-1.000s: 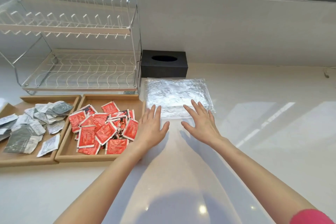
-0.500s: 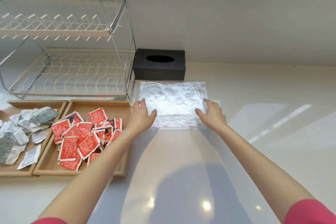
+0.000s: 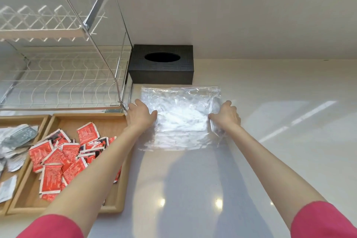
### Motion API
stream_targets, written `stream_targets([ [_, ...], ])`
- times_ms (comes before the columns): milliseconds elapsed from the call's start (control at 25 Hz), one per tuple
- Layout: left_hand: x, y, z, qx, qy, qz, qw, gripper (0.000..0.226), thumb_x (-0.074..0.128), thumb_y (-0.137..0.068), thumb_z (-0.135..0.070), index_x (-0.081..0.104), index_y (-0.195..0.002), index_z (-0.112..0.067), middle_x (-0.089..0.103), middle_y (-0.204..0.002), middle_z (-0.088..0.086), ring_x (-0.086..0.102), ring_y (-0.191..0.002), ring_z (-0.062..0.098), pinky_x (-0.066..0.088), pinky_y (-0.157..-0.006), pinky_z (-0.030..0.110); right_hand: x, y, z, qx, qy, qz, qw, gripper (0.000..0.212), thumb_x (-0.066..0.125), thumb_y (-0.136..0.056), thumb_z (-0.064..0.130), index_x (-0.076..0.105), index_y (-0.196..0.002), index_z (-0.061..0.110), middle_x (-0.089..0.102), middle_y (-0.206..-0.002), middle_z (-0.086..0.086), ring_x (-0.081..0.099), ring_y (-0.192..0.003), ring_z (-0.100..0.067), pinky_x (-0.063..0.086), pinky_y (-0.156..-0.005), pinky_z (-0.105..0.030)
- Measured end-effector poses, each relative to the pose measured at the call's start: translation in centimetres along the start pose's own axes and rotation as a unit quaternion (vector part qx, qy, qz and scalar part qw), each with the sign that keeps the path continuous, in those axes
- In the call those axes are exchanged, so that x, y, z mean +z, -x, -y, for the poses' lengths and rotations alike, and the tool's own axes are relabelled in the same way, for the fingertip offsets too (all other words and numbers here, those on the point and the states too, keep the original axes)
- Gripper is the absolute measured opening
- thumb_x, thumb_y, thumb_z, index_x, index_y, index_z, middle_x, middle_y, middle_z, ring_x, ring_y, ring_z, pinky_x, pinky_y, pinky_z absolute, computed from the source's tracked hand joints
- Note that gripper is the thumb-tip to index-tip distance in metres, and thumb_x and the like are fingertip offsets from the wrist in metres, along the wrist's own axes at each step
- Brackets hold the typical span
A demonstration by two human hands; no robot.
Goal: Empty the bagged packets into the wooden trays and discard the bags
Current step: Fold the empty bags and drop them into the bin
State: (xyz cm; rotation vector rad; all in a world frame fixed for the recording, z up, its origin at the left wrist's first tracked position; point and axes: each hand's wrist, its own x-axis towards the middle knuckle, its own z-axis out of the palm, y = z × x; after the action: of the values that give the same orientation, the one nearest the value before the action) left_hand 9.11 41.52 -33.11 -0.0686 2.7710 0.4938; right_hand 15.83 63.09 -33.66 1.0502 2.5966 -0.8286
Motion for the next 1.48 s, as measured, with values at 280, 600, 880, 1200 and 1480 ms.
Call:
stream_targets([
  [280, 0.7, 0.0, 0.0, 0.001, -0.023, -0.001, 1.0, 0.057, 0.059, -0.083, -0.029, 0.034, -0.118, 0.008, 0.052, -0.121, 0.026, 0.048, -0.114, 0.042, 0.039, -0.09, 0.043, 0.1, 0.2, -0.4, -0.022, 0.035, -0.004, 0.999, 0.021, 0.053, -0.084, 0.021, 0.052, -0.098, 0.006, 0.06, -0.11, -0.018, 0.054, -0.103, -0.035, 0.035, -0.078, -0.034],
  [600, 0.6, 2.9, -0.4, 0.078, 0.036, -0.016, 0.996, 0.029, 0.051, -0.084, -0.011, 0.042, -0.109, 0.001, 0.059, -0.11, 0.022, 0.054, -0.102, 0.039, 0.034, -0.069, 0.036, -0.1, 2.9, -2.0, -0.048, -0.087, -0.047, 0.994, 0.006, 0.048, -0.085, 0.017, 0.045, -0.084, 0.012, 0.06, -0.099, -0.017, 0.047, -0.081, -0.03, 0.034, -0.066, -0.031],
  [880, -2.8, 7.7, 1.0, 0.016, 0.364, 0.02, 0.931, 0.064, 0.063, -0.081, -0.019, 0.027, -0.134, -0.008, 0.05, -0.13, 0.017, 0.056, -0.105, 0.027, 0.045, -0.093, 0.036, -2.9, 6.7, -3.7, -0.06, -0.269, -0.019, 0.961, 0.023, 0.06, -0.08, 0.015, 0.052, -0.1, 0.007, 0.058, -0.1, -0.008, 0.051, -0.089, -0.026, 0.04, -0.075, -0.03],
  [1200, -4.5, 15.5, 6.8, -0.03, 0.438, -0.048, 0.897, 0.053, 0.046, -0.088, -0.014, 0.027, -0.136, -0.005, 0.051, -0.123, 0.008, 0.048, -0.097, 0.017, 0.036, -0.082, 0.03, -2.0, 12.6, -2.9, -0.13, -0.308, 0.06, 0.941, 0.019, 0.064, -0.078, 0.014, 0.05, -0.089, 0.012, 0.066, -0.091, -0.008, 0.064, -0.087, -0.025, 0.05, -0.082, -0.039],
  [1480, -4.6, 20.6, 16.0, -0.089, 0.484, -0.099, 0.865, 0.059, 0.051, -0.086, -0.01, 0.025, -0.139, -0.009, 0.042, -0.137, 0.015, 0.047, -0.118, 0.029, 0.039, -0.095, 0.038, 1.8, 18.7, 0.5, -0.184, -0.316, 0.139, 0.92, 0.031, 0.065, -0.08, 0.015, 0.048, -0.106, 0.011, 0.063, -0.101, -0.008, 0.062, -0.077, -0.018, 0.052, -0.07, -0.028],
])
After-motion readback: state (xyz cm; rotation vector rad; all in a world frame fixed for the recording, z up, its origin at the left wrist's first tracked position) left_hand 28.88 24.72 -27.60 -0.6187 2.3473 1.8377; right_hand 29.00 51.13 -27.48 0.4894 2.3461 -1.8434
